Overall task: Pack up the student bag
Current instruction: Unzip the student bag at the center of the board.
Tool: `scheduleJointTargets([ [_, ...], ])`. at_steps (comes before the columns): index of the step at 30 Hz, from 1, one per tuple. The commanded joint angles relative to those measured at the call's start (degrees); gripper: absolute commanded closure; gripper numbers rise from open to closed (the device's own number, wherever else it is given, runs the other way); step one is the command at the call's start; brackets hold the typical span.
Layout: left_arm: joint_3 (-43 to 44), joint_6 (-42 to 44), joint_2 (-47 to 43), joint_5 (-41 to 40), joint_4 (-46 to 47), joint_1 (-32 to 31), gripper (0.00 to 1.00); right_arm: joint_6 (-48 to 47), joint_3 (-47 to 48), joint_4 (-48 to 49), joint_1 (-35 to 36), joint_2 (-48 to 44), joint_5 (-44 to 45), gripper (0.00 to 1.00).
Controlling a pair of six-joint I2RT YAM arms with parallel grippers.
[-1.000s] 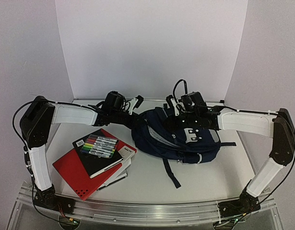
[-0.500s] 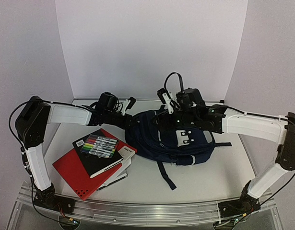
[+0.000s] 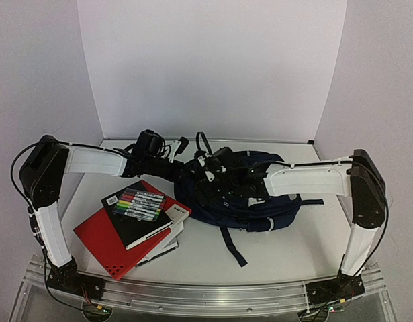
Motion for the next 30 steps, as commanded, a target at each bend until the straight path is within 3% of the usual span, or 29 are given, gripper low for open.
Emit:
scheduleJointTargets([
  [1,-0.36,-1.03,-4.19,1.28,3.03,0.18,1.0,1.91,5.02,-1.25,-0.07,4.12,7.16,0.02],
  [6,-0.49,-1.05,-4.46,0.8,2.87,0.18,1.0,3.62,6.5,-2.74,-0.07,6.38,10.97,0.06],
  [15,-0.78,-1.84,-5.88,-0.23,3.2,0.26,1.0,5.88,7.68,-5.08,-0.21,8.79,16.88,0.38],
  [25,-2.73,-2.62,-8.63,-3.83,3.65,0.26,1.0,7.92,7.87,-7.08,-2.49,4.98,15.45,0.98],
  [30,-1.21,-3.98,-7.35,-10.33,0.76,1.4,1.0,5.86,6.82,-7.08,-2.56,-1.17,10.01,1.0],
])
